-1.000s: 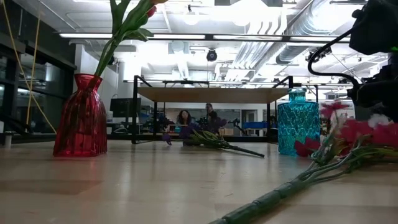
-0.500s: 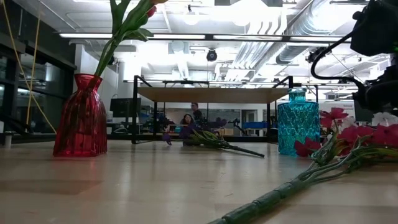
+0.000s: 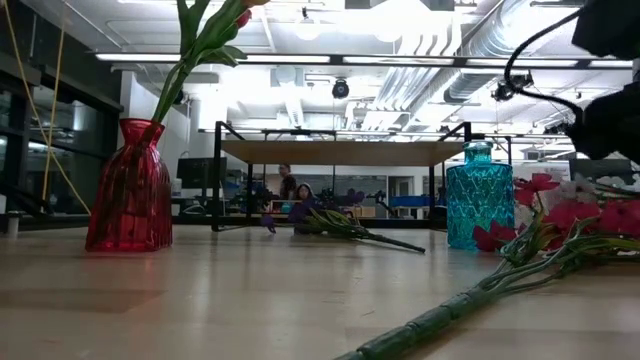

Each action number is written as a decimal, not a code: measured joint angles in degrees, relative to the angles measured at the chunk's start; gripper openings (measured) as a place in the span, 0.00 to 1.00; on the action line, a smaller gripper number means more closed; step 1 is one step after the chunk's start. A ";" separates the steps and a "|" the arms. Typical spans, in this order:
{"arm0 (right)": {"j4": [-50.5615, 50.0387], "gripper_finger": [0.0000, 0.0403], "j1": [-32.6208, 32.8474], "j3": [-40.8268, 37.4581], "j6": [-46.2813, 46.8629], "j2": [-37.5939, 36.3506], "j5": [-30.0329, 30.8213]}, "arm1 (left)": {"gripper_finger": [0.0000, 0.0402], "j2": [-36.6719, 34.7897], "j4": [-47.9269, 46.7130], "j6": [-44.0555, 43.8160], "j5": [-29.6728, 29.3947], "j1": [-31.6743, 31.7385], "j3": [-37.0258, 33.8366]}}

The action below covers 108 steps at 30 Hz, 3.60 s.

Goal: Pick and place flowers into a vace then onto a shelf
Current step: Put the white flowers into the blue vase, then put the red flowers into the blue vase

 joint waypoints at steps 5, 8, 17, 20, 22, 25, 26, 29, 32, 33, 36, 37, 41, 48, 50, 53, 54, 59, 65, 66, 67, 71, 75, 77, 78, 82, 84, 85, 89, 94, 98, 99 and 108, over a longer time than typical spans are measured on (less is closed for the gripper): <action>-1.49 0.01 0.00 0.38 1.10 -6.37 3.55 | 0.28 0.00 -0.03 0.06 0.00 0.00 0.00; -2.70 0.01 0.00 2.33 0.73 -9.56 7.77 | 0.28 0.00 -0.04 0.07 0.00 0.01 0.00; -4.29 0.01 -0.01 13.48 -9.22 -14.66 21.97 | 0.28 0.00 -0.03 -0.07 -0.02 0.01 0.00; -0.19 0.01 0.00 17.92 -17.27 -14.59 28.56 | 0.28 0.00 -0.03 -0.09 -0.02 0.00 0.00; 6.75 0.01 0.00 19.83 -24.83 -14.50 32.71 | 0.28 0.00 -0.03 -0.11 -0.02 0.00 0.00; 21.53 0.01 0.00 20.41 -38.36 -14.48 37.71 | 0.28 0.00 -0.03 -0.11 -0.02 0.01 0.00; 26.74 0.01 0.00 20.19 -42.85 -14.48 38.88 | 0.28 0.00 -0.03 -0.11 -0.02 0.00 0.00; 35.86 0.01 -0.10 19.14 -51.85 -13.65 41.03 | 0.28 0.00 -0.03 -0.13 -0.03 0.00 0.00; 34.63 0.01 -0.15 18.88 -53.88 -11.38 41.27 | 0.28 0.00 -0.03 -0.41 -0.04 0.00 0.00; 33.60 0.01 -0.15 18.73 -53.89 -10.23 41.36 | 0.28 0.00 -0.03 -0.56 -0.05 0.00 0.00; 33.64 0.01 -0.15 18.69 -55.16 -6.41 42.42 | 0.28 0.00 -0.02 -0.57 -0.07 0.00 0.00; 34.00 0.01 -0.15 18.69 -56.12 -5.10 43.21 | 0.28 0.00 -0.01 -0.57 -0.07 0.00 0.00; 35.33 0.01 -0.18 18.73 -57.94 0.09 44.92 | 0.28 0.00 -0.01 -0.79 -0.07 0.00 0.00; 35.46 0.01 -0.17 18.71 -58.90 4.31 45.93 | 0.28 0.00 0.03 -0.81 -0.06 0.01 0.02; 35.41 0.01 -0.15 18.71 -59.53 4.47 46.26 | 0.28 0.00 0.03 -0.81 -0.04 0.00 0.00; 35.42 0.01 -0.15 18.73 -59.52 4.68 47.86 | 0.28 0.00 0.03 -0.81 -0.04 0.02 0.01; 35.19 0.01 -0.16 18.73 -59.53 4.76 47.86 | 0.28 0.00 0.03 -0.81 -0.04 0.01 0.02; 33.79 0.01 -0.15 18.73 -59.03 4.75 47.86 | 0.28 0.00 0.02 -0.81 -0.04 0.02 0.02; 33.12 0.01 -0.15 18.73 -58.64 5.11 47.07 | 0.28 0.00 0.01 -0.76 -0.04 0.02 0.02; 33.16 0.01 -0.15 18.73 -58.02 5.23 46.51 | 0.28 0.00 0.01 -0.76 -0.04 0.02 0.02; 33.16 0.01 -0.15 18.73 -57.58 5.32 46.07 | 0.28 0.00 0.01 -0.76 -0.04 0.02 0.02; 33.17 0.06 -0.12 18.73 -57.46 5.47 43.70 | 0.28 0.00 0.01 -0.76 -0.04 0.00 0.02; 33.03 0.13 -0.11 18.73 -57.44 5.54 41.21 | 0.28 0.00 0.00 -0.72 -0.04 0.01 0.02; 33.04 0.16 -0.11 18.73 -57.44 5.54 40.57 | 0.28 0.00 0.01 -0.70 -0.04 0.02 0.02; 33.05 0.17 -0.11 18.73 -57.44 5.54 40.39 | 0.28 0.00 -0.01 -0.70 -0.04 0.02 0.02; 33.05 0.23 -0.11 18.73 -57.44 5.54 38.80 | 0.28 0.00 -0.01 -0.59 -0.04 0.01 0.02; 32.82 0.27 -0.11 18.73 -57.40 5.54 37.49 | 0.28 0.00 -0.01 -0.59 -0.04 0.02 0.02; 32.28 0.28 -0.12 18.75 -57.22 5.52 36.85 | 0.28 0.00 -0.01 -0.59 -0.04 0.02 0.02; 27.92 0.36 -0.12 18.78 -55.39 5.49 33.38 | 0.28 0.00 0.01 -0.59 -0.04 0.00 0.02; 22.74 0.46 -0.13 18.78 -54.17 5.30 22.73 | 0.28 0.00 0.01 -0.59 -0.02 0.02 0.02; 22.17 0.51 -0.13 18.78 -53.41 5.30 13.33 | 0.28 0.00 0.01 -0.59 0.46 0.01 0.02; 22.19 0.52 -0.13 18.78 -53.20 5.30 11.34 | 0.28 0.00 0.02 -0.59 0.48 0.00 0.02; 22.17 0.51 0.07 18.78 -48.42 5.30 -2.88 | 0.28 0.00 3.11 0.18 0.38 0.01 0.02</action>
